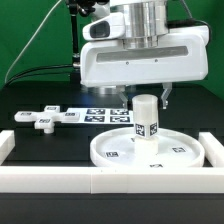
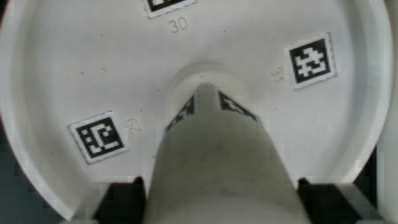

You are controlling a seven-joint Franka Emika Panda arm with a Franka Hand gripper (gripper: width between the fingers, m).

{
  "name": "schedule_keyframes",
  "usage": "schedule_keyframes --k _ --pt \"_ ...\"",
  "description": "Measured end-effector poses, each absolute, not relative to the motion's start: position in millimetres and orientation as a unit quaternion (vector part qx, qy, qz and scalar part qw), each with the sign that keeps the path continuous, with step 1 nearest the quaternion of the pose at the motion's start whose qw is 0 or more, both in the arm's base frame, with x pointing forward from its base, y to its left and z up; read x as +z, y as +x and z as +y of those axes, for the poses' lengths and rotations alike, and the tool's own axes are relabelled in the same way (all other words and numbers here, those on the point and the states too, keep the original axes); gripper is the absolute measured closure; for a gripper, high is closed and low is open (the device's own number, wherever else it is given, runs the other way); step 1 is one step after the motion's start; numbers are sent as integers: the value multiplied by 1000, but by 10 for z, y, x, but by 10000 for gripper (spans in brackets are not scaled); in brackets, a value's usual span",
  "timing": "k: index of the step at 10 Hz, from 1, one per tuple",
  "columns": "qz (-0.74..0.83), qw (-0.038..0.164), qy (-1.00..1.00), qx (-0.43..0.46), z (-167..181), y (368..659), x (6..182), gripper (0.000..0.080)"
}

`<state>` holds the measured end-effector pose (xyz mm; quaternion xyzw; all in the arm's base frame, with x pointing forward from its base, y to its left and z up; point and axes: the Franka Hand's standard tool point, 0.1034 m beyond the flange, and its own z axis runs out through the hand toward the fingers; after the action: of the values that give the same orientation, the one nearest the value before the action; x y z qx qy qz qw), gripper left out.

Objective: Assemble round table

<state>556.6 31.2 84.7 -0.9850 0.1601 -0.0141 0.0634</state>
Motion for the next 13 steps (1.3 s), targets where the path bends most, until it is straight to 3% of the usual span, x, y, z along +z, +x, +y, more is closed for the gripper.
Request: schedule_keyframes --k 6,10,12,13 --pt "463 82 -882 20 492 5512 860 392" --pt "508 88 -856 37 464 5552 871 392" --pt "491 89 -866 35 468 5553 868 189" --pt "442 91 -892 25 454 5571 854 189"
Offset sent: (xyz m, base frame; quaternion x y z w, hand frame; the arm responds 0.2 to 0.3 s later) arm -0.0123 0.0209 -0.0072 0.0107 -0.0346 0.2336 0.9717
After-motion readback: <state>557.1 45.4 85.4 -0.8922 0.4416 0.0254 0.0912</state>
